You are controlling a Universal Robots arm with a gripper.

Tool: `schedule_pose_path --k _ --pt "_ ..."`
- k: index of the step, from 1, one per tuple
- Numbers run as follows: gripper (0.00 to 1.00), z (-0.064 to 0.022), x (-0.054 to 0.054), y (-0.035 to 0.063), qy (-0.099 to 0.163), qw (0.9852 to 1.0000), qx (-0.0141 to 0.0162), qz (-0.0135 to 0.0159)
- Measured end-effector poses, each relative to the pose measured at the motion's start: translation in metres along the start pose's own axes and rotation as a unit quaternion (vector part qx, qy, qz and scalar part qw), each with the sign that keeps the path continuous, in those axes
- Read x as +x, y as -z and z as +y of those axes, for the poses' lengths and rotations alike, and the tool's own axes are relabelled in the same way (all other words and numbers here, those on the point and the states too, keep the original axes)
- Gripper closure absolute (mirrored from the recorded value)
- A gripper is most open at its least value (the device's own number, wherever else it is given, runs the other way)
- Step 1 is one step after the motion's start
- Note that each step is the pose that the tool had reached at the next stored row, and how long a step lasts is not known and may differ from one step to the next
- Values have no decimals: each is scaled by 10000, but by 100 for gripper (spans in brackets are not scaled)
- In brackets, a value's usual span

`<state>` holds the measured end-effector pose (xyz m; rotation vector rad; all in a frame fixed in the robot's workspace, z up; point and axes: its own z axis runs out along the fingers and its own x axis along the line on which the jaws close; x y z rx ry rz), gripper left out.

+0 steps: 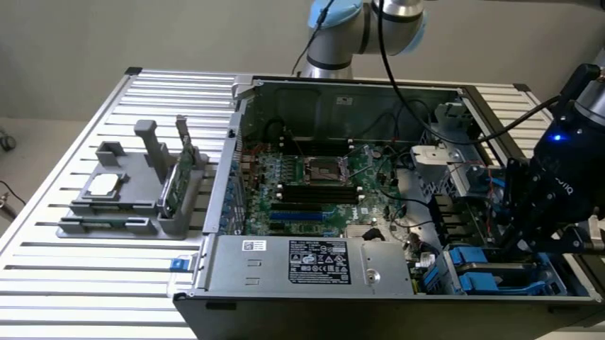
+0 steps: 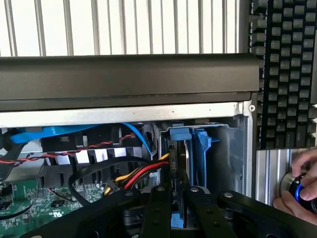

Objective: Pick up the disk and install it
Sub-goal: 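Insert the first disk wire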

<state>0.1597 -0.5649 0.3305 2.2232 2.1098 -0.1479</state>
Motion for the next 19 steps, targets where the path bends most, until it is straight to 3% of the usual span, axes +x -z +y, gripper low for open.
schedule_pose_path --k 3,7,10,11,19 --pt "83 9 -27 -2 6 10000 41 44" --pt "83 11 -31 17 10 9999 84 57" --pt "82 9 -45 77 10 9999 91 87" --pt "75 9 -50 109 11 9999 92 94" --pt "75 6 -87 384 7 9999 99 131"
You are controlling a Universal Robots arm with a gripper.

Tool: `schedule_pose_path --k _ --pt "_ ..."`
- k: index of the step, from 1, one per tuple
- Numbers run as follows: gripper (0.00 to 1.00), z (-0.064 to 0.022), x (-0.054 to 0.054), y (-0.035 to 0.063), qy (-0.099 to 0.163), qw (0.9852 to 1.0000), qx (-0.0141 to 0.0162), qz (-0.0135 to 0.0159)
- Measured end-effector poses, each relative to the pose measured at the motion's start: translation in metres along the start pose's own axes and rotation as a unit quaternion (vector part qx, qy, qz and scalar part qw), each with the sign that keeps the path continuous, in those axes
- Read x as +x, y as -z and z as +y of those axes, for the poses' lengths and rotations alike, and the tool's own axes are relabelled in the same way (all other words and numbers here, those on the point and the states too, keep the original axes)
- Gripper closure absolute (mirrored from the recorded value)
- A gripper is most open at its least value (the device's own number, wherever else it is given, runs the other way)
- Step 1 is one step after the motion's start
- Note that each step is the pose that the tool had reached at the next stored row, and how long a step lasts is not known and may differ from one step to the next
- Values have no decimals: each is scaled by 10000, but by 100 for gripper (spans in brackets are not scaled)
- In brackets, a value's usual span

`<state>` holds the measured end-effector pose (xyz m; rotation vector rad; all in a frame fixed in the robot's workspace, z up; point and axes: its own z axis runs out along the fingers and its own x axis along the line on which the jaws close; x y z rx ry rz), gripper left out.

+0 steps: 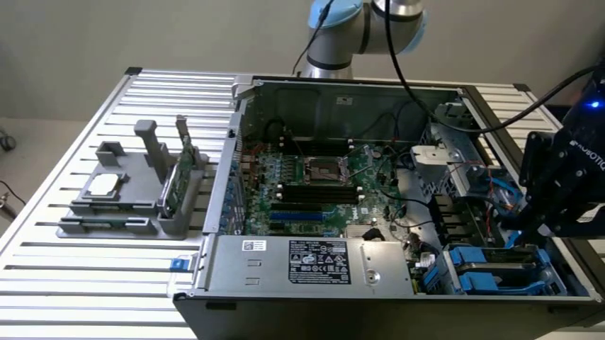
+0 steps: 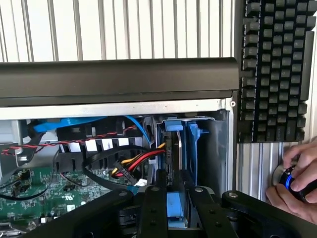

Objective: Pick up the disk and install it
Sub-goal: 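Insert the first disk wire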

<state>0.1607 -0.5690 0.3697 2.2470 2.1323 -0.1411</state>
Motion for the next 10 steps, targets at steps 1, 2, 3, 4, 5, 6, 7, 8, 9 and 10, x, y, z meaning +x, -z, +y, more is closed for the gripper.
schedule_pose_path --k 1,2,3,4,5,6,7,8,9,10 --pt "75 -1 -3 30 0 10000 2 6" --pt "75 -2 -5 55 0 10000 4 11" --pt "75 -9 -7 73 1 10000 10 20" --pt "75 -19 -9 85 3 10000 20 30" --pt "75 -33 -10 94 4 10000 32 43" --pt "75 -49 -12 99 5 10000 45 55" --pt "75 -65 -12 103 7 10000 56 66" --pt "75 -81 -11 104 8 9999 65 78" --pt "75 -94 -8 105 9 9999 71 91" --pt "75 -103 -2 107 10 9999 75 102"
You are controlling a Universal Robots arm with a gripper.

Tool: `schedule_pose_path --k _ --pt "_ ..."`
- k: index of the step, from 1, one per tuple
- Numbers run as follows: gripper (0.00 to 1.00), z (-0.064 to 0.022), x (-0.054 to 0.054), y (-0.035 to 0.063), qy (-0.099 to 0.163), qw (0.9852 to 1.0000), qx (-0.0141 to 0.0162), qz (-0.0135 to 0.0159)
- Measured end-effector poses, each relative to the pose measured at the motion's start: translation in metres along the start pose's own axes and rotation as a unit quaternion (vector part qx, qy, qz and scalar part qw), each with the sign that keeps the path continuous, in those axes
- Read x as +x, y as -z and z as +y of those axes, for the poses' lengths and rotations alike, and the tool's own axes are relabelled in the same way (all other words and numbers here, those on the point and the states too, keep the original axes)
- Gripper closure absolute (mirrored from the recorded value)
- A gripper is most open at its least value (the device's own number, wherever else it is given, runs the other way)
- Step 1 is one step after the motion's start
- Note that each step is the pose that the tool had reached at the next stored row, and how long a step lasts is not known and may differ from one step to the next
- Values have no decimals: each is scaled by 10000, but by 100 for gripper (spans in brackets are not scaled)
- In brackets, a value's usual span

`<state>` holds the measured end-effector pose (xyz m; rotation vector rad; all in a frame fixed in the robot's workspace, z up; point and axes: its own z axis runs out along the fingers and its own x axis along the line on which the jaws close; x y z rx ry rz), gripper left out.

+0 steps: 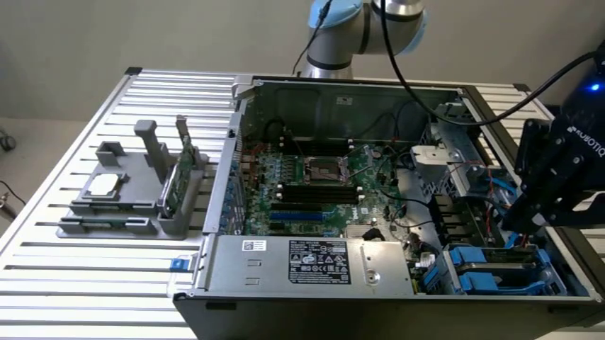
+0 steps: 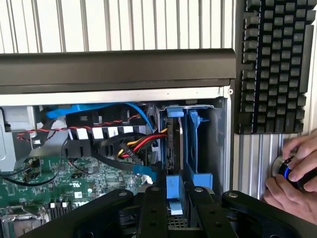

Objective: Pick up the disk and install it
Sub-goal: 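Insert the first disk wire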

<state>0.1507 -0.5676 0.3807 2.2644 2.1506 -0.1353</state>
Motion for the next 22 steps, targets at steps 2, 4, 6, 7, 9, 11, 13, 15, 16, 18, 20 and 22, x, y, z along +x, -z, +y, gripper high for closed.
schedule_pose_path --k 2,4,6,7,9,11,13,15,16,18,20,22 --pt "75 -14 32 3 1 10000 5 23" --pt "75 -25 73 6 3 10000 8 45" --pt "75 -34 103 6 4 10000 8 63" --pt "75 -39 108 7 4 10000 9 66" --pt "75 -44 110 7 5 10000 9 67" --pt "75 -46 110 4 4 10000 9 68" --pt "75 -49 112 -5 4 10000 8 67" --pt "75 -55 113 -17 4 10000 8 66" --pt "75 -58 113 -25 4 10000 8 67" --pt "75 -61 113 -32 4 10000 8 66" --pt "75 -64 115 -35 4 10000 5 68" --pt "75 -64 115 -34 4 10000 4 68"
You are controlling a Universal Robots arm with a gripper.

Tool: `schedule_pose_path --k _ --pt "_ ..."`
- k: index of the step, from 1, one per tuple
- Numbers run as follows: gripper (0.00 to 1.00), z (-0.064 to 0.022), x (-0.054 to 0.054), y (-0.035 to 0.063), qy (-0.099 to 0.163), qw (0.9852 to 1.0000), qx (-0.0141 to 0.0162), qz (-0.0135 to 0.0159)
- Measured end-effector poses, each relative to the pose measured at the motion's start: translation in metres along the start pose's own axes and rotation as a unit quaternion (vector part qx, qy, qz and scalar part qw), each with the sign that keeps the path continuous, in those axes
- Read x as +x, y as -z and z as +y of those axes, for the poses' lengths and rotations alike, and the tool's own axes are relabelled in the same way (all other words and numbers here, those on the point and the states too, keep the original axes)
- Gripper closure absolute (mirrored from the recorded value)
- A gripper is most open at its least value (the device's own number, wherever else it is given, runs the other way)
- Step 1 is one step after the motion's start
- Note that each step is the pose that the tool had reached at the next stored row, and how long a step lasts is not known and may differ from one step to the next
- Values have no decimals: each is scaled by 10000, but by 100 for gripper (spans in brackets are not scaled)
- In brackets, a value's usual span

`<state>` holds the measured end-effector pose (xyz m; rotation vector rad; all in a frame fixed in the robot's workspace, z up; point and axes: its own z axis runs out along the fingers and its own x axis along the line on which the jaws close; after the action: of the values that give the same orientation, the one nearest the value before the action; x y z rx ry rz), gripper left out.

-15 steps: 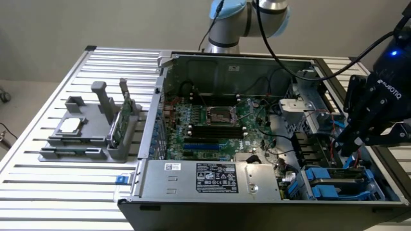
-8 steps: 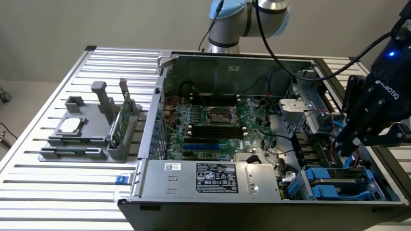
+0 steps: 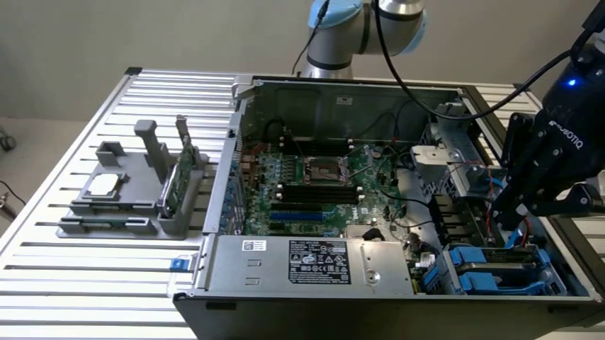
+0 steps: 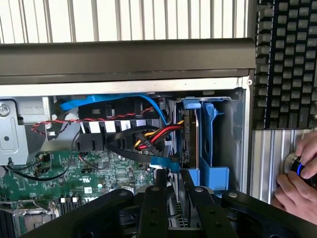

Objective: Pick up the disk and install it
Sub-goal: 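Insert the first disk wire, then insert the second disk wire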

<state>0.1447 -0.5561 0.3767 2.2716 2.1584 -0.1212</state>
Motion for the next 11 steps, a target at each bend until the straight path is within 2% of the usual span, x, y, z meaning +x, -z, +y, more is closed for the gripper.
schedule_pose_path --k 11 --pt "75 0 0 -3 0 10000 0 -3"
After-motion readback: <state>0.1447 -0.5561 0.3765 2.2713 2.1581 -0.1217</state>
